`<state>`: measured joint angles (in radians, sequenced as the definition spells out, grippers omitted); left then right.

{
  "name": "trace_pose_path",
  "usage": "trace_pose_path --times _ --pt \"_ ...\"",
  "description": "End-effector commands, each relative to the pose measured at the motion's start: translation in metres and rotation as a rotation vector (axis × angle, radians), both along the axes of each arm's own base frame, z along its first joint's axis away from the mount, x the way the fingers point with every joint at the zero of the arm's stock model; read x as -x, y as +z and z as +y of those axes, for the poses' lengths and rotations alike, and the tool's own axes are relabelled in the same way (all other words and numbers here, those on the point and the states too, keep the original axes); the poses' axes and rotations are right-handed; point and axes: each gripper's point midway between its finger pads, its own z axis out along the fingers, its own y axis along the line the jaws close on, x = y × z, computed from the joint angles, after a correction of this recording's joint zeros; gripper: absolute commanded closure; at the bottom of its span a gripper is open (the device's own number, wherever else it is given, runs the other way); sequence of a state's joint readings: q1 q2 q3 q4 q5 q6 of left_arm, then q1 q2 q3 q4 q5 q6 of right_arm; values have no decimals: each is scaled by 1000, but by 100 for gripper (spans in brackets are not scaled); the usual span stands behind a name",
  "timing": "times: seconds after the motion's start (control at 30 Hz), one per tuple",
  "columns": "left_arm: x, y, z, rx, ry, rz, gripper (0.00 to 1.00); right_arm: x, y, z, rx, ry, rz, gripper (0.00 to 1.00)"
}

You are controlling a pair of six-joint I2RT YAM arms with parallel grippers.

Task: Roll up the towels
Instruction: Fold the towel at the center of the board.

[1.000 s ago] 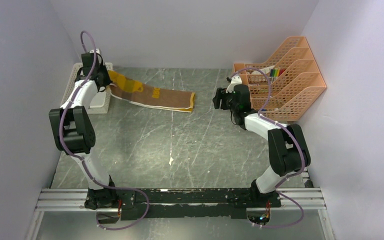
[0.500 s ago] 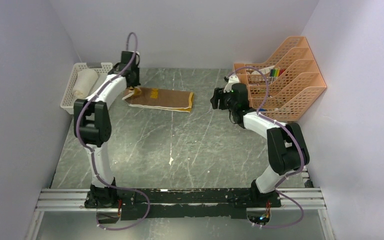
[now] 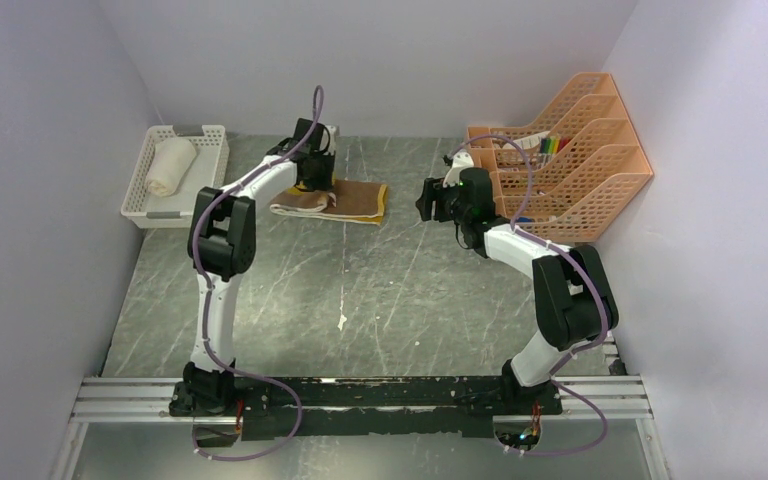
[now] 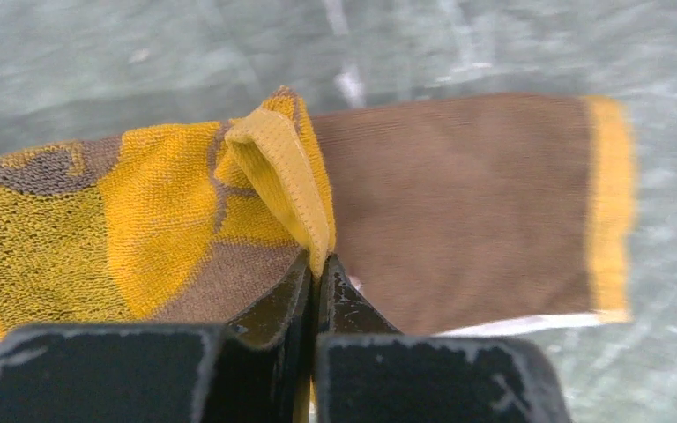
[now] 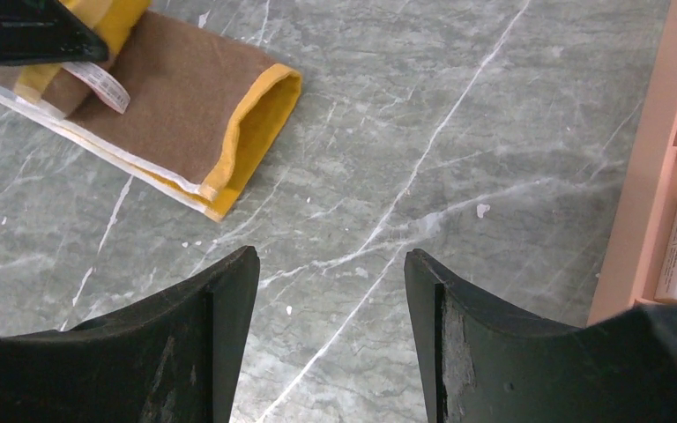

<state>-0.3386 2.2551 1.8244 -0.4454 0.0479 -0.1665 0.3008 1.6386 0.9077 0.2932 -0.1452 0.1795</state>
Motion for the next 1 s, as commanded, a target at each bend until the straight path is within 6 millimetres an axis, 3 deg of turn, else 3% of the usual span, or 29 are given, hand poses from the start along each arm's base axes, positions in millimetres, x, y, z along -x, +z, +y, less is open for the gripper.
trace_pose_path --times 0.0,0.17,0.37,0.77,0.97 --pt "-2 39 -67 268 -127 -43 93 1 2 2 -6 6 -8 38" --pt "10 44 -92 325 -199 -16 93 2 1 1 2 4 -6 37" --pt "18 31 -98 318 -217 28 93 4 -1 1 1 9 1 37" --pt "27 15 -129 411 -262 93 89 4 -3 0 11 7 6 37" --pt "24 21 -134 453 -229 94 86 4 -6 0 15 9 14 37"
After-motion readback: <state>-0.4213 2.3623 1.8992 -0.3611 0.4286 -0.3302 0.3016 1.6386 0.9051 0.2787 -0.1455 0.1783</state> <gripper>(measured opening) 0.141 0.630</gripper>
